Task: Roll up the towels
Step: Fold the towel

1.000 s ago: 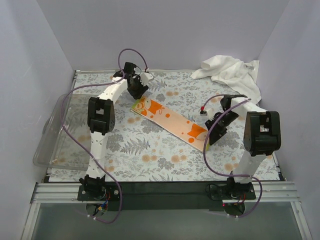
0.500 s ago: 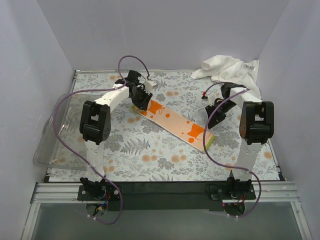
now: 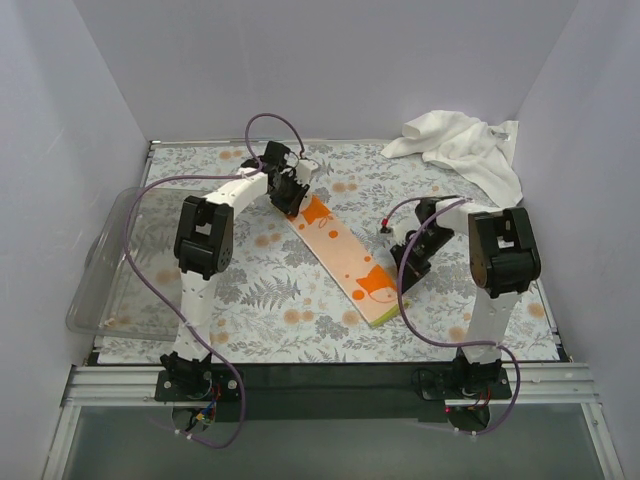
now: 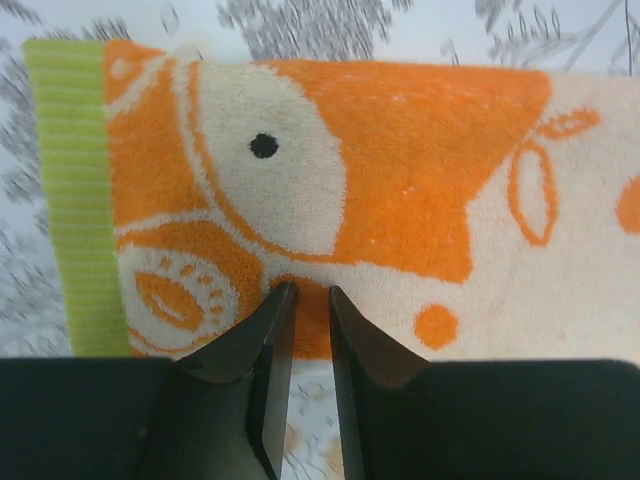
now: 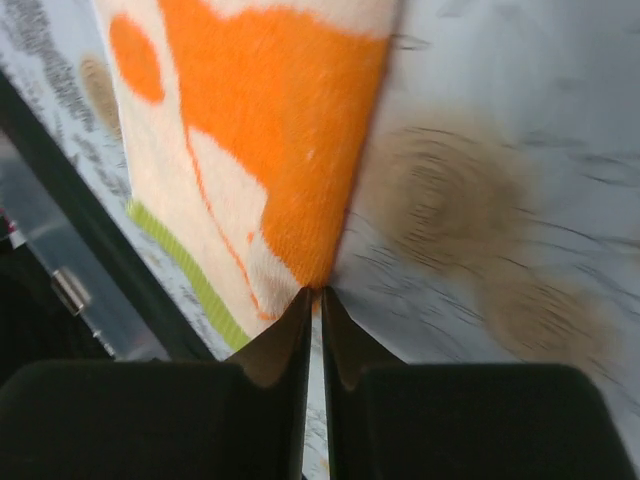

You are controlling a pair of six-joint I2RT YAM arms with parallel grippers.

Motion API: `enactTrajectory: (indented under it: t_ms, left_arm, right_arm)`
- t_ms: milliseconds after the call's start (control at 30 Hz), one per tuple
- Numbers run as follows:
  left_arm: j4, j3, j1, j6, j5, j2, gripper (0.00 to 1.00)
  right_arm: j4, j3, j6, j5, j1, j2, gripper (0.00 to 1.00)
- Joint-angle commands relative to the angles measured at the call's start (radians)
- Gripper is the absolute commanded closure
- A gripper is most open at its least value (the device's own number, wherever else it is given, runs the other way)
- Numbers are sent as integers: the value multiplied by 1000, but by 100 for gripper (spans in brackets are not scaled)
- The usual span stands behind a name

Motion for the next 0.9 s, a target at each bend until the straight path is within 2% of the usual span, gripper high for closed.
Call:
enactTrajectory:
  t_ms: [0,67,100,200,333,367,400,533,633,767,867]
  left_arm:
    - [36,102,3,70,-1,100,80]
    - [49,185,3,92,48,161,75]
    - [53,209,3,101,68,177,72]
    - [63,274,3,141,149,192,62]
    - [93,225,4,188,229,79,48]
    - [124,196,4,202,250,-8,47]
    - [145,108,4,208,263,-53,44]
    - [208,-137,3,244,339,-301,42]
    - [210,-331,-32,283,318,-476,44]
    - [233,-603,-130,360,272,-700,50]
    - [271,-772,-184,327,278,-840,52]
  right_arm:
    - [15,-73,-36,-136,99,-17,87]
    - [20,-86,-29,-217,149,-27,82]
    - [23,-82,-21,-298,191,-31,75]
    - [43,-63,40,-423,224,-43,65]
    - [53,-61,62,-422,215,-96,63]
    - [53,-63,63,-414,210,-111,63]
    - [53,-66,65,-409,195,-123,62]
    - [49,-52,83,-380,120,-185,63]
    - [49,-24,99,-348,57,-203,64]
    - [56,17,121,-343,58,-217,65]
    - [66,25,152,-383,89,-195,66]
